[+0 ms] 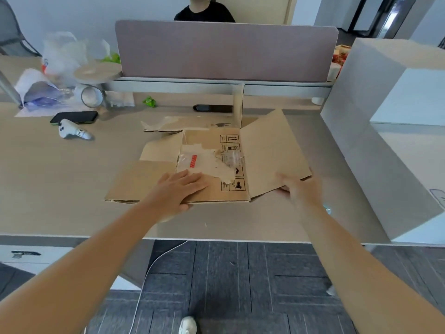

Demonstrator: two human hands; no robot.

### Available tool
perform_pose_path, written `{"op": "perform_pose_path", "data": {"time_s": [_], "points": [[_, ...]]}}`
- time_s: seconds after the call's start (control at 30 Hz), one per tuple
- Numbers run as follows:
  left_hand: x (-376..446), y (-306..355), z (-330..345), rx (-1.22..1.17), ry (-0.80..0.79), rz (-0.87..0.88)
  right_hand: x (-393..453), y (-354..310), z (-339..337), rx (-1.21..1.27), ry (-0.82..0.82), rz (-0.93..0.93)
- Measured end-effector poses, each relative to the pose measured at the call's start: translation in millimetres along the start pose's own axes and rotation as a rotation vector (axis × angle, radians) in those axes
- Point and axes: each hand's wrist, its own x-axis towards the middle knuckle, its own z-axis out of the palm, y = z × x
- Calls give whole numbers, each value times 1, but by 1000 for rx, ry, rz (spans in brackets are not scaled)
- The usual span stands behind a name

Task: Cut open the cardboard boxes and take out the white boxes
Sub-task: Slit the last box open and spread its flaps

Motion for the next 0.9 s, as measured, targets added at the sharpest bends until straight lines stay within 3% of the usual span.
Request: {"op": "perform_pose_path", "data": {"time_s": [0.07, 0.2, 0.4, 0.5, 0.73, 0.9], "points": [[-6, -6, 10, -38, 20, -10, 0, 5, -3, -22, -1, 29], [-6, 7, 24, 64, -100, -24, 1, 15, -16, -177, 23, 53], [2, 17, 40, 6, -221, -83, 5, 24, -29, -825, -9, -14], [8, 11, 39, -89, -214, -148, 7, 28, -17, -1012, -101, -28], [46, -30, 38, -226, -166, -303, 44, 40, 39, -1201, -270, -166], [108, -66, 39, -260, -113, -311, 92, 40, 95, -1319, -357, -326]]}}
